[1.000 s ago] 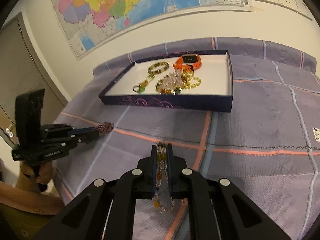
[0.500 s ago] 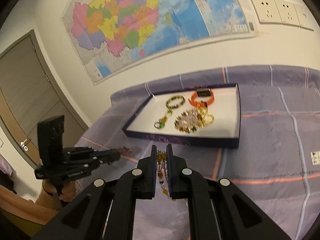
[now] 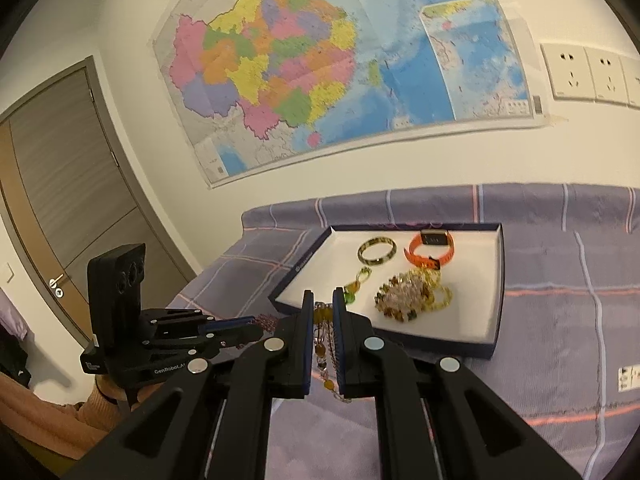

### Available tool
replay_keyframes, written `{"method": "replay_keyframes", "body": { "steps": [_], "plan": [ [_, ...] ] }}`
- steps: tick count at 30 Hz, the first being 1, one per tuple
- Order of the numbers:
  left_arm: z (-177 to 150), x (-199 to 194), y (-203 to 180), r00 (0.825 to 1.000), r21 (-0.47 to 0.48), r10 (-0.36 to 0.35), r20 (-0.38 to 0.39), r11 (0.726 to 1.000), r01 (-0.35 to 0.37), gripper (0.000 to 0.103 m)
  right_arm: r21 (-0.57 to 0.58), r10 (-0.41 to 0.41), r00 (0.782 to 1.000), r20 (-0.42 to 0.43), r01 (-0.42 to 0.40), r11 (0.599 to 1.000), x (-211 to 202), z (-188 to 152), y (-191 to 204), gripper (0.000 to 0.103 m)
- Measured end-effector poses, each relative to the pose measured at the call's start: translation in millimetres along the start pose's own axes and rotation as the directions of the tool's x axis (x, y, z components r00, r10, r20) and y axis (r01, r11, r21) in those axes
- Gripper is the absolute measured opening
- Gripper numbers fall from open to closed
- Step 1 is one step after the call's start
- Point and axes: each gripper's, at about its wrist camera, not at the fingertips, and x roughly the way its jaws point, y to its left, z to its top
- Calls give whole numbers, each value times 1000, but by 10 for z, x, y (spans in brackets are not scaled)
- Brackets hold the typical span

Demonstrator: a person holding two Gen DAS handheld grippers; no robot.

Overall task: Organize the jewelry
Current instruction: 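Lift and carry the necklace with the right tool while the left tool carries the red bracelet into the box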

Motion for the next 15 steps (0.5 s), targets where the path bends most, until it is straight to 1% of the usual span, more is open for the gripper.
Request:
{"method": "replay_keyframes", "body": {
  "steps": [6, 15],
  "plan": [
    [99, -6, -29, 1000, 14, 7, 17, 1000, -8, 10, -7, 10, 1000, 9, -10, 1000, 27, 100, 4, 8],
    [185, 51, -57, 1000, 26, 13, 18, 1000, -13, 10, -21, 9, 1000, 20, -9, 1000, 46, 200, 2, 8]
  ]
}}
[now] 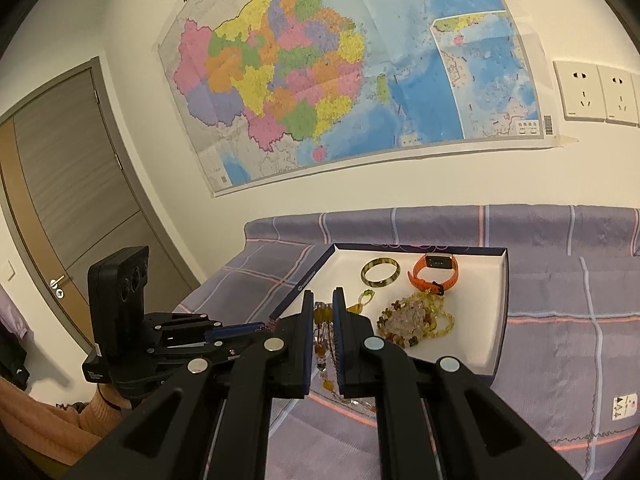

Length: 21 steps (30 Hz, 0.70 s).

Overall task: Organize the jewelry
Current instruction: 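Lift and carry the necklace with the right tool while the left tool carries the red bracelet into the box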

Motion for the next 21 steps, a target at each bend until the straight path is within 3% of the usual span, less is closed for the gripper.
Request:
{"method": "replay_keyframes", "body": {
  "steps": [21],
  "plan": [
    [167, 145, 35, 1000, 3, 9, -4, 1000, -9, 10, -10, -8, 1000, 21, 9, 1000, 87, 233, -88, 8]
  ]
}}
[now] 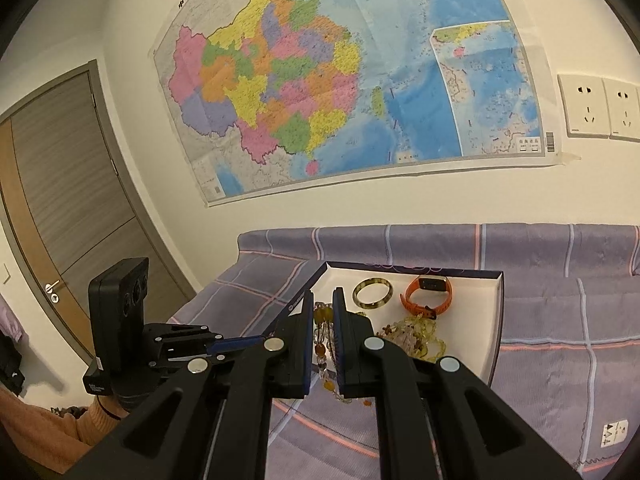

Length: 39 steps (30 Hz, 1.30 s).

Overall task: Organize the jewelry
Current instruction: 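Lift and carry the necklace with the right tool while the left tool carries the red bracelet into the box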

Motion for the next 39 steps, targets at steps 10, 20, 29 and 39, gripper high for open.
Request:
{"method": "replay_keyframes", "body": {
  "steps": [10, 20, 29, 39],
  "plan": [
    [71, 71, 30, 1000, -1, 9, -4, 1000, -9, 10, 1, -1, 1000, 6, 1, 1000, 71, 76, -45, 8],
    [175, 169, 83, 1000, 1, 27, -4, 1000, -27, 10, 12, -14, 1000, 3, 14, 1000, 183, 160, -122, 8],
    [201, 361, 151, 999, -10, 37, -30, 999, -37, 10, 33, -25, 999, -29, 26, 999, 412, 152, -223, 8],
    [150, 768, 263, 992, -33, 47, -116, 998, -51, 10, 67, -53, 994, -93, 60, 996, 736, 76, -403, 8]
  ]
}}
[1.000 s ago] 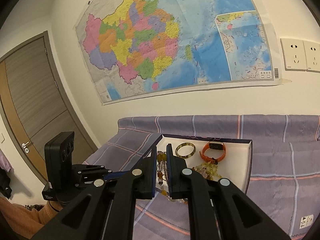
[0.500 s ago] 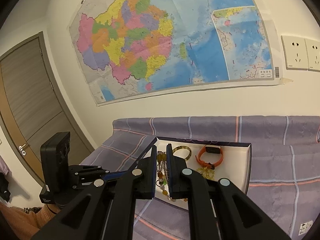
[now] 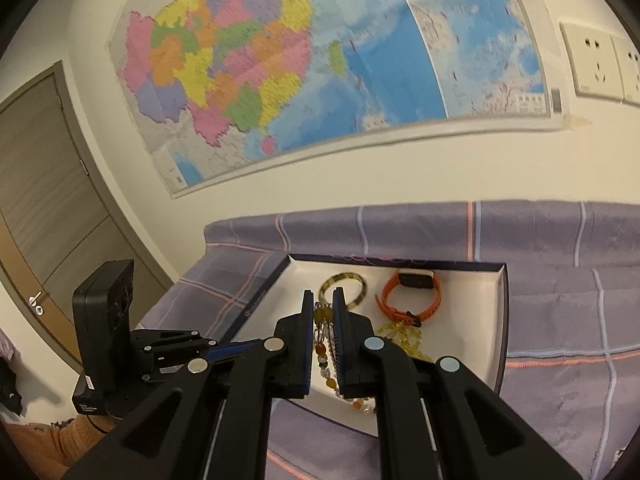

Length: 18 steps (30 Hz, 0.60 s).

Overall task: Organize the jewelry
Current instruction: 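Lift and carry the necklace with the right tool while the left tool carries the red bracelet into the box, then open the right tool in the box while the left tool releases the red bracelet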

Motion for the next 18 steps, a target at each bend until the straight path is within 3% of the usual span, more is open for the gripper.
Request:
{"method": "replay_keyframes", "body": {
  "steps": [8, 18],
  "plan": [
    [-49, 243, 28, 998, -17, 9, -56, 1000, -10, 10, 28, -19, 998, -59, 21, 999, 271, -81, -137, 8],
    [-69, 306, 64, 997, -30, 14, -73, 999, -16, 12, 49, -39, 993, -113, 45, 998, 487, -191, -229, 8]
  ]
}}
